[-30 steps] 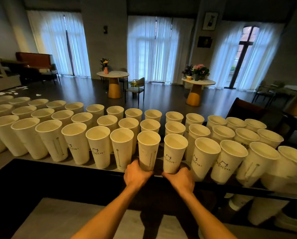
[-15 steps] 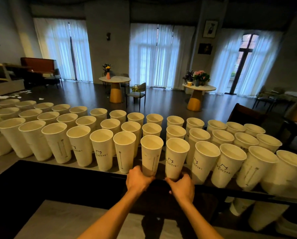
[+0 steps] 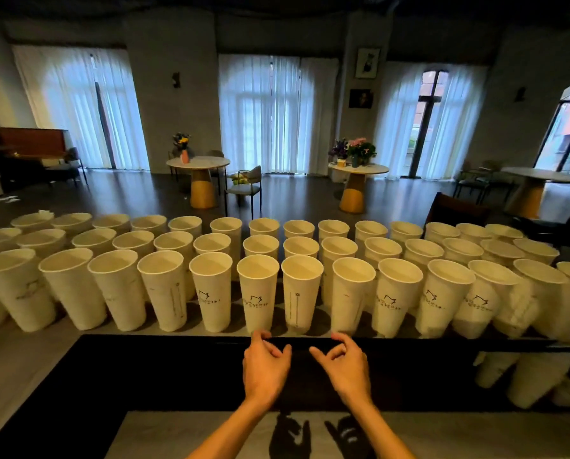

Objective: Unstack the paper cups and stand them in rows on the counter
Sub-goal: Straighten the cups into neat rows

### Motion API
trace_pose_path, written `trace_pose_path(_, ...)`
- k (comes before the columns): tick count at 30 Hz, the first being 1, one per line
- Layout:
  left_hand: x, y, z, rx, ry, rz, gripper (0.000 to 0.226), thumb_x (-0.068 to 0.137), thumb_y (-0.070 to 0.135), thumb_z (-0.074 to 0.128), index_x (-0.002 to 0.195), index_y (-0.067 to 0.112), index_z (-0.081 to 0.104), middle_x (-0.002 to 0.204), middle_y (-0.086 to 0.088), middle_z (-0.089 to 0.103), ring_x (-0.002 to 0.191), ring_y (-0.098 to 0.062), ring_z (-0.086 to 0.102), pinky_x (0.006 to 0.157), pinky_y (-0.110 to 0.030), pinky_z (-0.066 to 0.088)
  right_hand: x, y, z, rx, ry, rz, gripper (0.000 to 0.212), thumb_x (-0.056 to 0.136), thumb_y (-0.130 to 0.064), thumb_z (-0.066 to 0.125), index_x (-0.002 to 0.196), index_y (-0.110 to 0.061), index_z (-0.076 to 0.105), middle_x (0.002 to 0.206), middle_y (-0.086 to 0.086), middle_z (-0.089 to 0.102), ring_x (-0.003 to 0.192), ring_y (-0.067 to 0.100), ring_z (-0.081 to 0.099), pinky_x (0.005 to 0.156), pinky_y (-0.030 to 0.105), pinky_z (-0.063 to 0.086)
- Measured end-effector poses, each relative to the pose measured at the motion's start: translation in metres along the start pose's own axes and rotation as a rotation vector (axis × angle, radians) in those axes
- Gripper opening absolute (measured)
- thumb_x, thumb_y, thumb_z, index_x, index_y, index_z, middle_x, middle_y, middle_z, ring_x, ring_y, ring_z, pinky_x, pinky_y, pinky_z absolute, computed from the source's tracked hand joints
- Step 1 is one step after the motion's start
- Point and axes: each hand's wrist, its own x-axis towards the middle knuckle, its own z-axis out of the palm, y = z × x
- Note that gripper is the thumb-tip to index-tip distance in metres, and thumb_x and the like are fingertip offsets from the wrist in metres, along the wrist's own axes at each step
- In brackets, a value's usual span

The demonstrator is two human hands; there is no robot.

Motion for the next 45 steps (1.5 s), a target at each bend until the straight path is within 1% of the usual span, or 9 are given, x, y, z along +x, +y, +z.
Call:
trace_pose_path(4,0.027,-0.006,-0.032,0.013,-0.016,-0.039,0.084,0.076,0.031,0.084,0.143,0.017,0.035,0.080,0.003,0.065,0.075,-0.007,0.065,0.075,-0.026,0.057,0.004,-0.033,0.031,-0.118,0.007,0.083,0.105,0.059,-0.063,0.082,0.144,-0.016,0.042,0.097,-0.002,0.074,0.094,0.010,0.069,0.085,0.030,0.055)
trace_pose_path(7,0.045,-0.008,-0.037,0.080,-0.061,-0.040,0.097,0.071,0.040,0.087,0.145,0.014,0.030,0.110,-0.004,0.067,0.102,-0.019,0.067,0.088,-0.034,0.057,0.008,-0.056,0.039,-0.262,0.031,0.136,0.105,0.060,-0.067,0.080,0.141,-0.010,0.045,0.135,0.009,0.059,0.124,0.025,0.057,0.094,0.037,0.050)
trace_pose_path(10,0.059,-0.004,-0.040,0.168,-0.093,-0.009,0.087,0.068,0.047,0.086,0.135,0.015,0.040,0.132,-0.007,0.061,0.122,-0.025,0.060,0.094,-0.038,0.056,0.016,-0.068,0.046,-0.317,0.032,0.127,0.091,0.061,-0.064,0.082,0.130,-0.012,0.052,0.128,0.008,0.063,0.117,0.025,0.061,0.087,0.035,0.052)
trace_pose_path(18,0.083,-0.009,-0.041,0.191,-0.130,0.080,0.086,0.053,0.070,0.082,0.121,0.025,0.057,0.118,0.005,0.070,0.110,-0.014,0.067,0.088,-0.032,0.057,0.033,-0.066,0.057,-0.360,0.099,0.113,0.076,0.062,-0.048,0.087,0.124,-0.015,0.059,0.122,0.006,0.067,0.113,0.024,0.065,0.087,0.037,0.055)
trace_pose_path(30,0.087,-0.010,-0.040,0.252,-0.130,0.040,0.062,0.066,0.042,0.086,0.119,0.022,0.061,0.118,0.002,0.070,0.114,-0.017,0.065,0.092,-0.034,0.055,0.028,-0.056,0.053,-0.328,0.094,0.138,0.073,0.062,-0.050,0.087,0.121,-0.016,0.060,0.116,0.006,0.069,0.108,0.023,0.067,0.084,0.035,0.055)
trace_pose_path(33,0.081,-0.013,-0.039,0.237,-0.105,0.020,0.062,0.069,0.040,0.086,0.121,0.019,0.061,0.120,0.001,0.069,0.114,-0.017,0.065,0.092,-0.034,0.057,0.015,-0.052,0.054,-0.240,0.155,0.132,0.068,0.063,-0.048,0.088,0.114,-0.020,0.053,0.092,0.002,0.069,0.085,0.017,0.068,0.071,0.031,0.057)
trace_pose_path(36,0.065,-0.016,-0.041,0.198,-0.050,0.026,0.057,0.076,0.035,0.084,0.125,0.019,0.058,0.110,0.006,0.069,0.101,-0.008,0.067,0.087,-0.026,0.058,-0.005,-0.045,0.057,-0.219,0.125,0.109,0.045,0.072,-0.041,0.084,0.092,-0.023,0.048,0.064,-0.004,0.062,0.057,0.005,0.060,0.054,0.021,0.048)
trace_pose_path(40,0.042,-0.029,-0.056,0.074,0.019,-0.016,0.040,0.084,0.024,0.079,0.118,0.025,0.059,0.076,0.006,0.068,0.071,-0.001,0.067,0.075,-0.024,0.060,-0.031,-0.045,0.075,-0.306,-0.029,0.004,0.028,0.077,-0.048,0.078,0.073,-0.029,0.057,0.054,-0.008,0.061,0.051,0.000,0.059,0.056,0.018,0.053)
trace_pose_path(45,0.038,-0.060,-0.101,0.043,0.152,-0.012,0.021,0.084,0.027,0.077,0.100,0.025,0.063,0.067,0.004,0.066,0.062,-0.005,0.065,0.063,-0.030,0.060,-0.052,-0.071,0.109,-0.259,-0.204,-0.113,0.035,0.078,-0.051,0.075,0.105,-0.031,0.067,0.059,-0.009,0.066,0.056,-0.003,0.063,0.061,0.016,0.054)
